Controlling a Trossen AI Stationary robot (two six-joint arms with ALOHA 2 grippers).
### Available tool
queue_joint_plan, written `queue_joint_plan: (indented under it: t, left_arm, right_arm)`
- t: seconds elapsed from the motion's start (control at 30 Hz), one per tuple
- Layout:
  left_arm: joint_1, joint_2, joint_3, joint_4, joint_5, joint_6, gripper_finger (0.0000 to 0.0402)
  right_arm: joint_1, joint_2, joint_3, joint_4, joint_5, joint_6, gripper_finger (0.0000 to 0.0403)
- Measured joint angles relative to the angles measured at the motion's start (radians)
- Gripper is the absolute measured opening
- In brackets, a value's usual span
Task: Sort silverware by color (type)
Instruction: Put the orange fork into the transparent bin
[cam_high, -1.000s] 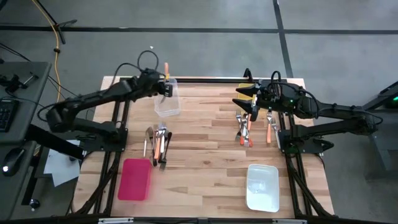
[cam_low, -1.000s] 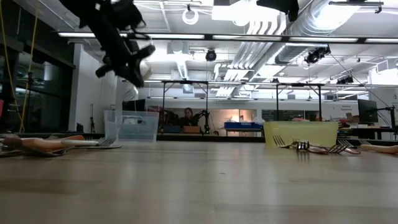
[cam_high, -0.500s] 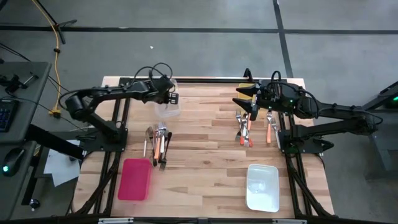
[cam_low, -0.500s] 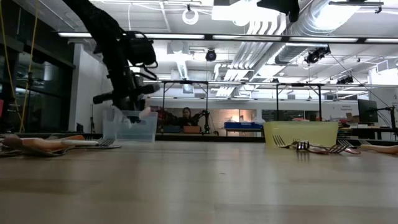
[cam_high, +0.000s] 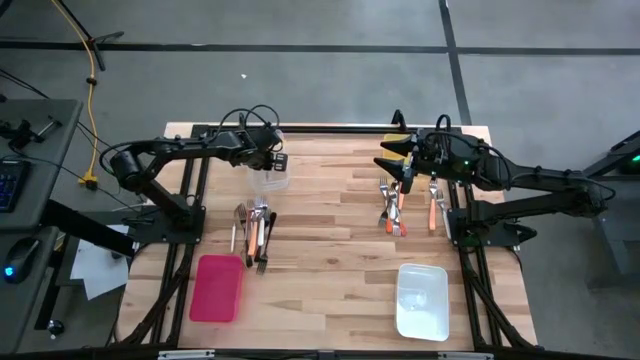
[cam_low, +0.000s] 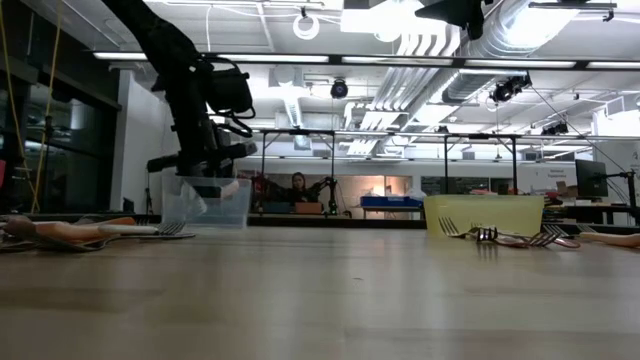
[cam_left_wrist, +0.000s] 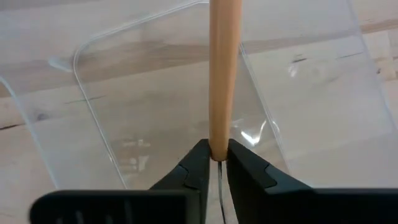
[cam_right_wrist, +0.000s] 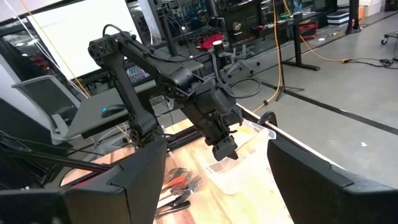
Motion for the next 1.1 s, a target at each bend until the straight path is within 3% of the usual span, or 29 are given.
queue_joint_plan:
  t: [0.37,0.77,0.93,1.1]
  left_arm:
    - [0.006,-0.053,0.0,-0.001,0.045,0.075,0.0148]
    - [0.049,-0.471,0.0,0.036,0.055,0.168,0.0174]
    - [-0.093,-0.654,0.001,0.153,0.055,0.289,0.0172]
    - [-0.307,-0.745,0.001,0.274,0.04,0.345,0.0162]
  right_arm:
    - [0.0,0.0,0.0,0.002,-0.001,0.018,0.0266]
    - [0.0,0.0,0.0,0.039,-0.008,0.018,0.0266]
    - [0.0,0.005,0.0,0.093,-0.01,0.017,0.0266]
    - [0.0,0.033,0.0,0.11,-0.021,0.016,0.0266]
